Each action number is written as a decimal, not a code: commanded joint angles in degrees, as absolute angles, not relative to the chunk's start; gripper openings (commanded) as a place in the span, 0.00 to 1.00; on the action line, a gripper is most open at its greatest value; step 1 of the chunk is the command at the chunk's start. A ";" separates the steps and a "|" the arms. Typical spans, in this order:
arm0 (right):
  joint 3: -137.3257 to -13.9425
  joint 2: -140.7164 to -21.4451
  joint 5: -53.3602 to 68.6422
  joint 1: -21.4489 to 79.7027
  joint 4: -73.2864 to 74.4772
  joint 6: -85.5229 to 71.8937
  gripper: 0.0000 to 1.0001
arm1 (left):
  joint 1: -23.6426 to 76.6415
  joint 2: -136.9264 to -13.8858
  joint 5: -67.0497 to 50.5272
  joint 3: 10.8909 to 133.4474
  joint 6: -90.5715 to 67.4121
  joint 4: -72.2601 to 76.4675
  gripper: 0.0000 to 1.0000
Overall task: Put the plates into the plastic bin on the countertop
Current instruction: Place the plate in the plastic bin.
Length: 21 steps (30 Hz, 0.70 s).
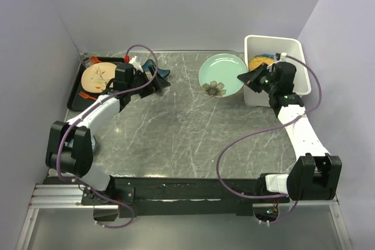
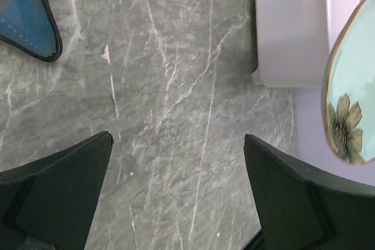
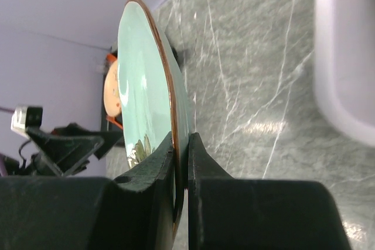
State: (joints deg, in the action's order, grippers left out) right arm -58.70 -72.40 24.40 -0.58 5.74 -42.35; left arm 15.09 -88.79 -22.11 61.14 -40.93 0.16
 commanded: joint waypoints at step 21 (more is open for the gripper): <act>-70.75 -80.51 27.78 -19.51 -8.08 -51.24 0.00 | 15.47 -84.99 -21.27 62.93 -39.38 -2.81 0.99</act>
State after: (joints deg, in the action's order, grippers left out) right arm -66.48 -80.77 27.66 -17.76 2.70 -46.98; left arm 15.09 -86.17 -21.54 61.08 -40.91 -1.87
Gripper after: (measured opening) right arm 0.124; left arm 0.994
